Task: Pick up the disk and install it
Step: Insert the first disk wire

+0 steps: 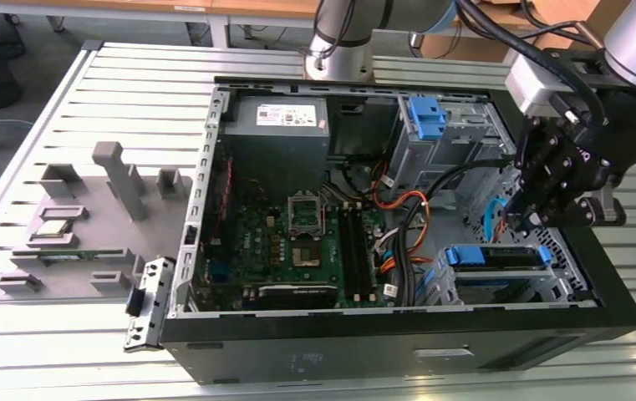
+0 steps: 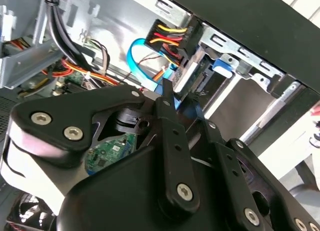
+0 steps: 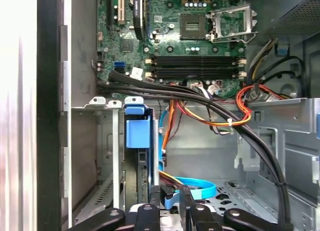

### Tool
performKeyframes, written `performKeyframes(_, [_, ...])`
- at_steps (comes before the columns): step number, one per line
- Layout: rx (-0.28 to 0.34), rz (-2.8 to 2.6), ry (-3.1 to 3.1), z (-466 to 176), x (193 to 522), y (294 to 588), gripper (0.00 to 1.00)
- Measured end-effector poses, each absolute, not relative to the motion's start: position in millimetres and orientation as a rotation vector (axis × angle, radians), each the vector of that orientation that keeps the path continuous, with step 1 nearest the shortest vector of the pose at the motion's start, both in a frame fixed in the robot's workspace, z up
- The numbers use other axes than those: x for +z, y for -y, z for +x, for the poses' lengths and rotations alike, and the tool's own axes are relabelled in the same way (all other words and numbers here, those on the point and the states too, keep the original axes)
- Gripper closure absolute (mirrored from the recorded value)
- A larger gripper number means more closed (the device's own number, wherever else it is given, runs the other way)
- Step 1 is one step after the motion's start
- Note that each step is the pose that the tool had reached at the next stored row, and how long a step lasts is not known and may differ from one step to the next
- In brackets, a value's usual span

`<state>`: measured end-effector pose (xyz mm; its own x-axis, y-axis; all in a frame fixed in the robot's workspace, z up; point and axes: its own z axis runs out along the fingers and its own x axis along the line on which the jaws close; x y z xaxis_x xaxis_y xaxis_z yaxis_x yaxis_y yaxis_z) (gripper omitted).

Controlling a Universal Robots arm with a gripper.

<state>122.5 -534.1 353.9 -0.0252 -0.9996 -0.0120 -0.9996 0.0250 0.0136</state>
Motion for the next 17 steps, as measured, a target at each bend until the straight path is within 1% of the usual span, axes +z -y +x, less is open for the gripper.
performKeyframes(1, [-0.020, 2.189, 2.245, 122.5, 353.9, 534.1, 0.70])
performKeyframes(10, [-0.014, 2.186, 2.242, 122.5, 353.9, 534.1, 0.70])
performKeyframes(11, [-0.013, 2.186, 2.242, 122.5, 353.9, 534.1, 0.72])
performKeyframes(13, [-0.012, 2.185, 2.241, 122.5, 353.9, 534.1, 0.84])
performKeyframes(17, [-0.009, 2.184, 2.240, 122.5, 353.9, 534.1, 0.84])
